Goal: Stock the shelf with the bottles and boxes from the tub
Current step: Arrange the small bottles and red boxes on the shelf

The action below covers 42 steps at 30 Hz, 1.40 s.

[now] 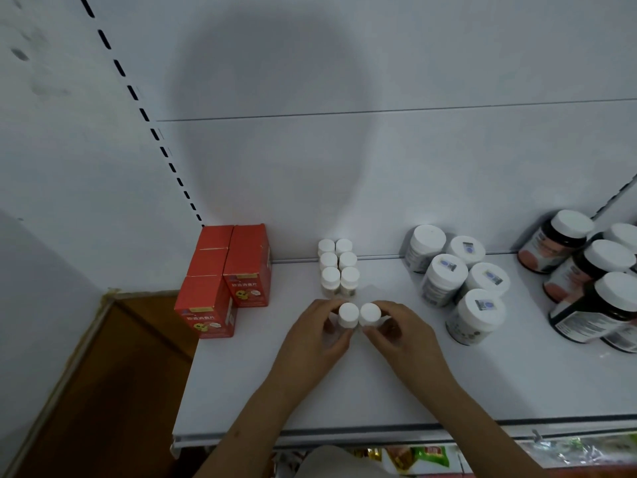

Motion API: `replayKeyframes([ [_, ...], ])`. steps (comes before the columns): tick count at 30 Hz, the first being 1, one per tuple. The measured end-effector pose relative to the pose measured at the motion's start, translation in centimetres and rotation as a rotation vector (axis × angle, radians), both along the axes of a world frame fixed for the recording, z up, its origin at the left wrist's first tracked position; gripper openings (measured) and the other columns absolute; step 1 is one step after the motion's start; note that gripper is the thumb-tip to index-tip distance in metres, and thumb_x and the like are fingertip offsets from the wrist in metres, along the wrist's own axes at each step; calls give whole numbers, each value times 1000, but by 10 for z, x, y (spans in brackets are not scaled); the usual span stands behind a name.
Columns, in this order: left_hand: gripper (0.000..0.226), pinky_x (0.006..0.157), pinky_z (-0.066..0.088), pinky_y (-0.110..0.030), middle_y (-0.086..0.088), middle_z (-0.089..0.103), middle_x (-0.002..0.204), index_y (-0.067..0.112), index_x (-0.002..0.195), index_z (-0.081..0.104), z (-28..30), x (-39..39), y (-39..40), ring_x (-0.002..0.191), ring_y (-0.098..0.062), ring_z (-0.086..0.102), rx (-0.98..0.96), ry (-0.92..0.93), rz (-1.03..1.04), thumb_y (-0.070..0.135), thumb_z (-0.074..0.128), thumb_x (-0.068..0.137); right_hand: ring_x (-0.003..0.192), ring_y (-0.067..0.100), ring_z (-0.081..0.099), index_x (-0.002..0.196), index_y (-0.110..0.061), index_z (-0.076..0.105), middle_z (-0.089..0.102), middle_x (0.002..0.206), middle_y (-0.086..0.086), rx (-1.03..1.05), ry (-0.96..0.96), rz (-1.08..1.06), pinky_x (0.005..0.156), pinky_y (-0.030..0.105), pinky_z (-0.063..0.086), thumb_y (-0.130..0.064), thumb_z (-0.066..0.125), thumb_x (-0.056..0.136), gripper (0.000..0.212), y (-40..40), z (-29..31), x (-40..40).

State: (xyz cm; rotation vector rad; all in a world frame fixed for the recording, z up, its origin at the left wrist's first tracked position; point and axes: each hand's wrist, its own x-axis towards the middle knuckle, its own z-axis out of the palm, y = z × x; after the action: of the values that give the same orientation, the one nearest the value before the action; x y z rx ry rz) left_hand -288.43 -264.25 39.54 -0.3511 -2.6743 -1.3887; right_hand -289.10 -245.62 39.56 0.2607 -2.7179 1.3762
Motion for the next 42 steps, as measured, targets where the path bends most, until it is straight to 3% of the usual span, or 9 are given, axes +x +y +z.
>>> replayKeyframes([
  [10,37,71,41,-9,16,64,103,29,118,65,3,-7,-14,84,-7,60,20,57,168,22,75,84,84,3,59,112,-19,66,66,96,-8,-29,95,-13,71,7,43,-17,73,86,27,-16,10,-28],
  [17,36,77,40,-3,13,62,99,20,120,66,-4,-15,-13,83,6,56,-86,53,191,24,74,85,78,-6,58,114,-19,66,69,97,-6,45,37,5,72,1,39,-22,74,85,30,-28,3,-36],
  [20,46,88,44,-13,10,59,109,20,129,60,-9,-17,-18,94,2,53,-152,53,161,25,73,85,81,1,60,121,-19,64,67,103,-5,45,8,-17,77,8,43,-28,73,86,37,-24,5,-37],
  [25,74,107,29,-19,3,48,141,16,147,40,-18,-21,-26,129,-11,42,-251,44,159,39,72,83,96,8,58,132,-15,55,61,119,-5,36,-5,-18,87,18,41,-34,65,92,46,-20,6,-33],
  [29,67,104,43,-27,7,55,138,20,144,44,-12,-32,-23,122,-8,53,-208,87,95,43,66,86,110,8,57,135,-21,53,61,126,-8,67,4,61,96,25,45,-39,59,95,44,-22,8,-37],
  [31,61,100,46,-29,6,58,135,20,141,47,-10,-35,-22,119,-8,56,-203,106,69,41,65,86,107,7,59,132,-23,54,64,121,-8,49,3,87,93,22,45,-37,58,96,40,-27,9,-39],
  [35,65,104,45,-33,3,55,141,18,144,45,-16,-36,-22,125,-11,54,-226,116,68,46,60,87,101,8,60,131,-21,54,64,114,-8,40,5,88,86,16,45,-31,61,94,39,-31,7,-41],
  [42,75,111,39,-41,3,43,152,17,150,37,-29,-37,-21,141,-12,38,-340,90,107,57,44,87,105,12,60,140,-16,49,63,121,-2,47,10,113,91,26,48,-35,55,94,50,-31,6,-41],
])
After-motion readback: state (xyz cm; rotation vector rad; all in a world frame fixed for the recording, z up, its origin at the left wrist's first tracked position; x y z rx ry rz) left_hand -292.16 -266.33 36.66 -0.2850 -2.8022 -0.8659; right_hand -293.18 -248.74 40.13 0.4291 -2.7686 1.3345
